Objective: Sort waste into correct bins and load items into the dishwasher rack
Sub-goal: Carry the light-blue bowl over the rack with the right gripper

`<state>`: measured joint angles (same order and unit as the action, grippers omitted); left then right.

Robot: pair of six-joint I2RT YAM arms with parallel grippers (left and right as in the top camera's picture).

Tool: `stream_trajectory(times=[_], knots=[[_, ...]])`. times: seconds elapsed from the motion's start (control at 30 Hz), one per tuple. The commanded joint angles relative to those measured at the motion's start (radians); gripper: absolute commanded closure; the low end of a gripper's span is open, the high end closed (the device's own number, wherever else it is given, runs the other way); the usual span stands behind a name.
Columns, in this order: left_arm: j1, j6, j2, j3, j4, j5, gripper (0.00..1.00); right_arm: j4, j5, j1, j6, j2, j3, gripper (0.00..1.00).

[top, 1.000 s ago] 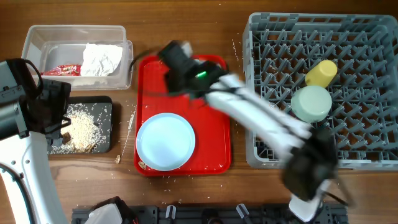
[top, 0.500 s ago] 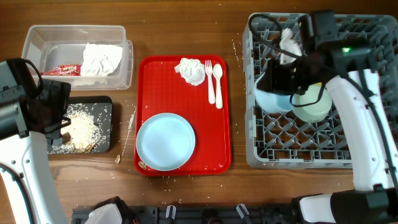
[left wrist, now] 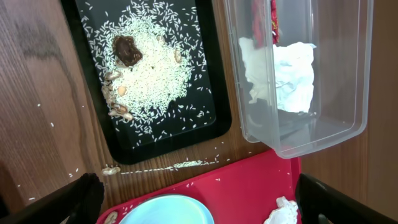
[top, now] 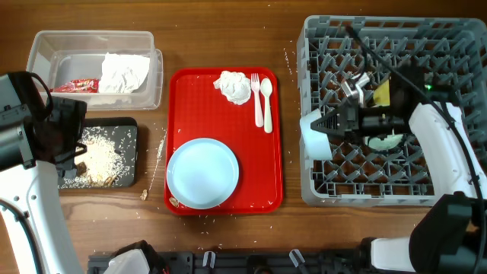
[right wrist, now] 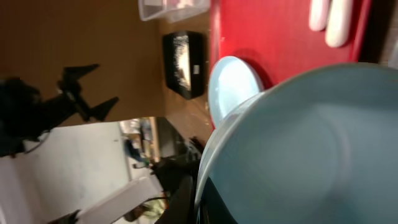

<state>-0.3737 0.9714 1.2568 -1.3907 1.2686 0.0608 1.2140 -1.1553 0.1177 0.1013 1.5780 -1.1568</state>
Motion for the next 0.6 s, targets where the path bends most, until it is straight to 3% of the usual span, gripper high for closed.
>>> stream_trajectory(times=[0.0,0.33,0.57], knots=[[-0.004,0.005,0.0,-0.012,0.0,0.0,0.0,0.0,-0.019,0.023,0.058,0.002,0.093,0.96],[-0.004,0.005,0.0,-0.012,0.0,0.0,0.0,0.023,0.032,0.147,0.094,0.002,0.15,0.96],[-0.004,0.005,0.0,-0.012,0.0,0.0,0.0,0.055,0.102,0.152,0.128,0.002,0.151,0.95]])
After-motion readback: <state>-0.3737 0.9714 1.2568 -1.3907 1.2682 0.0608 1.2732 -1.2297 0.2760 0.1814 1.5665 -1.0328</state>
